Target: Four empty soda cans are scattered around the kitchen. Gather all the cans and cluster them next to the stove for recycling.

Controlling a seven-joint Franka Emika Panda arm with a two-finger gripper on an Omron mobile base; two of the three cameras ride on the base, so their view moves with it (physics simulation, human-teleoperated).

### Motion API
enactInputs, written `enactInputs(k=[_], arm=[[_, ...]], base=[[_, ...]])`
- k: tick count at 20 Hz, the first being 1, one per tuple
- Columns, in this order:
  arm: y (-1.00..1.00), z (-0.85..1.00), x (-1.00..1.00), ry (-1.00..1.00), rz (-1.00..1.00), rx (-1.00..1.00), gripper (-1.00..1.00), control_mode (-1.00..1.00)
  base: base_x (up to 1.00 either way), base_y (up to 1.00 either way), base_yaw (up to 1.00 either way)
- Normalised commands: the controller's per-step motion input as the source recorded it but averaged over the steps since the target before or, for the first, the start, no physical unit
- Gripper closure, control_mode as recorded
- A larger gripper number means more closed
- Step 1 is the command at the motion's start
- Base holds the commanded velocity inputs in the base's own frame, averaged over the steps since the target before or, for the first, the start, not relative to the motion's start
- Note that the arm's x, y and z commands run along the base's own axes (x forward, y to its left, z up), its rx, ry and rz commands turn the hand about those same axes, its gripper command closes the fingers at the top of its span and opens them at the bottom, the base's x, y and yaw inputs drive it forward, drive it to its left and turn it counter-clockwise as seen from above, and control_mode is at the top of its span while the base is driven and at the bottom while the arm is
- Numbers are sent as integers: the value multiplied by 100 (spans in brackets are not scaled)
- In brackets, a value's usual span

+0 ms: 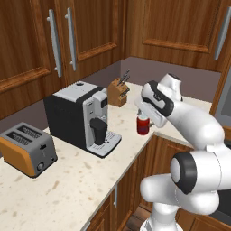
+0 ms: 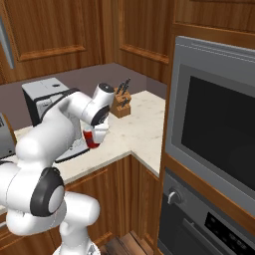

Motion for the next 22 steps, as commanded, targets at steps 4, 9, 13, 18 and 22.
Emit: enactInputs(k=[4, 9, 13, 18, 22], arm=[[-1, 3, -22, 8, 6, 0, 100, -100], [-2, 1, -28, 3, 5, 0, 100, -100], [0, 1, -32, 0, 0, 0, 100, -100], [0, 1, -30, 0, -2, 1, 100, -100], [0, 0, -33, 4, -10, 5, 100, -100]], base=[[0, 0, 0], [0, 0, 0], [0, 0, 0], [0, 0, 0], [0, 0, 0]])
